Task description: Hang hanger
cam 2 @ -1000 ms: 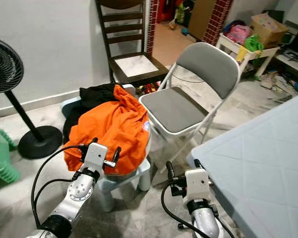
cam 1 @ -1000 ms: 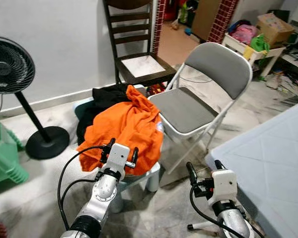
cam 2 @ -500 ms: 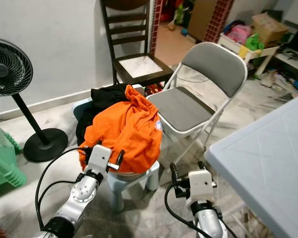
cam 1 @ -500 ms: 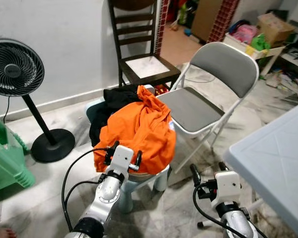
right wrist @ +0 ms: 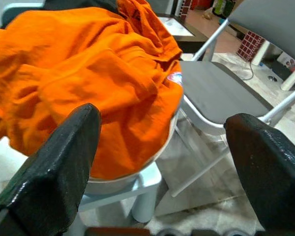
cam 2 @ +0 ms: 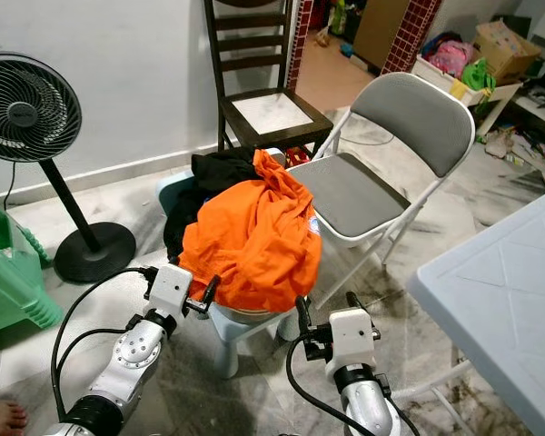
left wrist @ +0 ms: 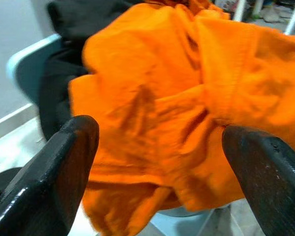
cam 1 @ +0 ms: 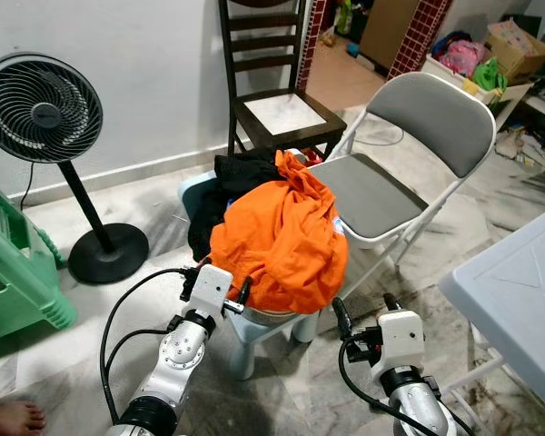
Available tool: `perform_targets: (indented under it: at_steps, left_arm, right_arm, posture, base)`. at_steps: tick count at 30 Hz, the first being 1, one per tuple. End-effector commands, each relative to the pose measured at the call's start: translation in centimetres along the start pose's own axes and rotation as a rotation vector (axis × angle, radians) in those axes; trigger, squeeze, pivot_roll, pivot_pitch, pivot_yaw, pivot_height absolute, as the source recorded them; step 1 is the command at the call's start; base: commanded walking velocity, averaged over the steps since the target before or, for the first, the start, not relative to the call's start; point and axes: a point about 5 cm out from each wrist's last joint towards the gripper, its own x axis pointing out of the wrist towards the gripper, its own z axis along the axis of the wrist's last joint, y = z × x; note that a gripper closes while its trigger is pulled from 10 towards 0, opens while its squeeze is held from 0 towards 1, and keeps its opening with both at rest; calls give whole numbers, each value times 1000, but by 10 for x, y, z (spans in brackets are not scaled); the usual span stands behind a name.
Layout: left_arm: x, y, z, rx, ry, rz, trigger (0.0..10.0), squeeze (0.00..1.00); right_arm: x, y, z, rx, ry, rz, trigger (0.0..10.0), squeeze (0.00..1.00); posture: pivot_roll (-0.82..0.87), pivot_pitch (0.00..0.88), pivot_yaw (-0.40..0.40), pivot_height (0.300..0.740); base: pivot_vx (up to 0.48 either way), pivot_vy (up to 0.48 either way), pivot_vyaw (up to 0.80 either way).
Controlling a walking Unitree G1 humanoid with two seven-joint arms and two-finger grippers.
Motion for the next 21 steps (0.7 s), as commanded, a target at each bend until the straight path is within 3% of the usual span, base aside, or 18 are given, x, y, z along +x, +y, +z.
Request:
perform_targets:
  at_steps: [1, 17, 21]
  left_arm:
    - [0, -4, 2, -6, -7, -23, 10000, 0]
    - [0, -6, 2, -5, -5, -45, 10000, 0]
    - [0, -6, 1, -3, -3, -46, 10000, 0]
  right_arm:
    - [-1, -6, 2, -2, 3, -23, 10000, 0]
    - [-1, -5, 1, 7, 8, -30, 10000, 0]
    - [-1, -5, -1, 13, 14, -33, 10000, 0]
  posture:
    - [8, 105, -116, 740]
    - [8, 106, -112, 740]
    - [8, 107, -112, 740]
  base:
    - [296, 0, 0]
    - [314, 0, 0]
    - [0, 0, -478]
